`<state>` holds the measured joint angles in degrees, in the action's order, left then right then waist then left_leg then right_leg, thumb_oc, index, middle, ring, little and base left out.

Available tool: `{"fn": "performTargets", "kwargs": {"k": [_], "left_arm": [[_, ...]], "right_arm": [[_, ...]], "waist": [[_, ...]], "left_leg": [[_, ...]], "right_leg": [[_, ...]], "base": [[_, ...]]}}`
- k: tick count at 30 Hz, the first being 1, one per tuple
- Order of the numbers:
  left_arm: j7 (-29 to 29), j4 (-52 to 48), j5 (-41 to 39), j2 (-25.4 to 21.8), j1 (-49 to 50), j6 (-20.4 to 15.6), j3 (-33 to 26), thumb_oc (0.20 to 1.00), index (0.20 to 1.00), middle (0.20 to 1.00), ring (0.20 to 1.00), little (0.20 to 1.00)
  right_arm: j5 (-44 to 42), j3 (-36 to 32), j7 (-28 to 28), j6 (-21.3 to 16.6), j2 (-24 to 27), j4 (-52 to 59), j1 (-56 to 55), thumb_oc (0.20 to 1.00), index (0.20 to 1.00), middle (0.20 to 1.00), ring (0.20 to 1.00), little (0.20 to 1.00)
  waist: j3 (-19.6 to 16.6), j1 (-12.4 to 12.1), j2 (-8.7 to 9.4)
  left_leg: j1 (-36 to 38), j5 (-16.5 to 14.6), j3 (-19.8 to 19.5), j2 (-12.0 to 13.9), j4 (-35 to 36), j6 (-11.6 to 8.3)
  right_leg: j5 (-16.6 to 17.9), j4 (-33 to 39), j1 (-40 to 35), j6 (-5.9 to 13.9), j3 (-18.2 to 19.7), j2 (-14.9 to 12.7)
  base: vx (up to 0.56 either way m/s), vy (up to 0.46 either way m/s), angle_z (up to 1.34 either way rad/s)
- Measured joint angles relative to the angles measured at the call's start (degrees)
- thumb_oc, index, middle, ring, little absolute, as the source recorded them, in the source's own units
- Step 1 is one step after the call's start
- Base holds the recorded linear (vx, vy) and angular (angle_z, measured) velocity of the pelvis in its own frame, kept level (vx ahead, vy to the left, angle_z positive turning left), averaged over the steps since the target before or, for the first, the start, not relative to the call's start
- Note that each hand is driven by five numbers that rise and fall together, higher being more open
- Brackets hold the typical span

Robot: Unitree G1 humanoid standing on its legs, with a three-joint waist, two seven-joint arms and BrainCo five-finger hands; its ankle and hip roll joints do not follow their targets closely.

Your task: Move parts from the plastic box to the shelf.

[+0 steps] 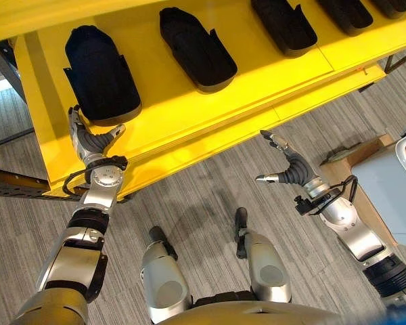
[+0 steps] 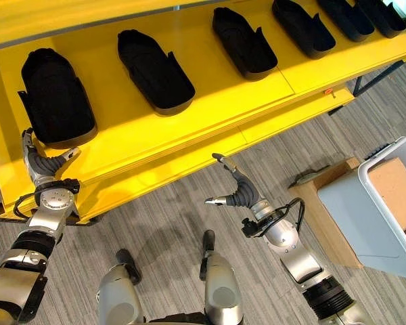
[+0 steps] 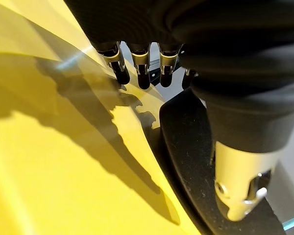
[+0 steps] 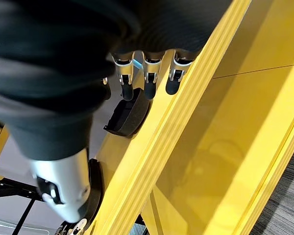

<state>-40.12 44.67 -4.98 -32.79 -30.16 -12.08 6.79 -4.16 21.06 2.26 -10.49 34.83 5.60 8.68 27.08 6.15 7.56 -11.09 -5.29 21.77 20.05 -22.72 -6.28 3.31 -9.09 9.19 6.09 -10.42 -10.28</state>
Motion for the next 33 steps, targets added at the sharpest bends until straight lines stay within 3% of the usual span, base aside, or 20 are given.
{"fn": "performTargets", "kwargs": {"k": [9, 17, 22, 28, 33], "left_arm": [[-2.92, 0.0, -0.08, 1.62, -0.01, 0.36, -0.01, 1.0, 1.0, 1.0, 1.0, 1.0], [-14.31, 0.02, -1.25, 4.47, 2.8, 0.33, -2.77, 1.0, 1.0, 1.0, 1.0, 1.0], [-21.99, -3.15, -1.1, 6.19, 7.8, -3.3, -6.05, 1.0, 1.0, 1.0, 1.0, 1.0], [-26.17, -13.88, 1.7, 12.92, 18.41, -7.84, -7.51, 1.0, 1.0, 1.0, 1.0, 1.0], [-25.05, -22.25, 3.41, 14.28, 26.69, -9.16, -7.56, 1.0, 1.0, 1.0, 1.0, 1.0]], "right_arm": [[0.05, 0.15, 0.18, -0.03, -0.13, 0.0, -0.06, 1.0, 1.0, 1.0, 1.0, 1.0], [1.22, 1.5, 0.58, -0.08, -0.44, 0.02, -0.8, 1.0, 1.0, 1.0, 1.0, 1.0], [1.3, 1.89, 0.81, -0.21, -0.92, 0.1, -3.3, 1.0, 1.0, 1.0, 1.0, 1.0], [1.58, 1.84, 0.68, -0.53, -1.08, 0.41, -6.42, 1.0, 1.0, 1.0, 1.0, 1.0], [1.73, 0.88, 0.53, -0.62, -1.15, 2.32, -7.33, 1.0, 1.0, 1.0, 1.0, 1.0]], "waist": [[-0.49, 0.02, 0.06], [-2.01, 0.0, 0.34], [-2.17, -0.97, 0.12], [-4.1, -2.93, -2.29], [-5.24, -4.2, -4.41]], "left_leg": [[0.03, 0.0, -0.16, 0.0, -0.32, 0.0], [0.4, 0.14, -0.45, -0.09, 0.24, -0.09], [2.18, 1.33, -0.93, -0.69, 2.73, -0.35], [4.41, 3.69, -1.85, -2.22, 7.77, -0.76], [7.72, 6.8, -2.2, -3.07, 13.6, -1.22]], "right_leg": [[0.02, -0.03, -0.26, -0.03, 0.01, 0.05], [0.01, 0.12, -0.68, -0.03, -0.09, 0.07], [-0.03, 1.31, -2.73, -0.1, -1.46, -0.03], [-0.04, 3.5, -4.9, -0.23, -2.92, -0.1], [-0.56, 4.61, -7.01, -0.41, -4.55, 0.06]], "base": [[0.0, 0.0, 0.0], [0.02, -0.036, 0.01], [0.03, -0.053, 0.1], [0.04, -0.065, 0.12], [0.05, -0.098, 0.13]]}}
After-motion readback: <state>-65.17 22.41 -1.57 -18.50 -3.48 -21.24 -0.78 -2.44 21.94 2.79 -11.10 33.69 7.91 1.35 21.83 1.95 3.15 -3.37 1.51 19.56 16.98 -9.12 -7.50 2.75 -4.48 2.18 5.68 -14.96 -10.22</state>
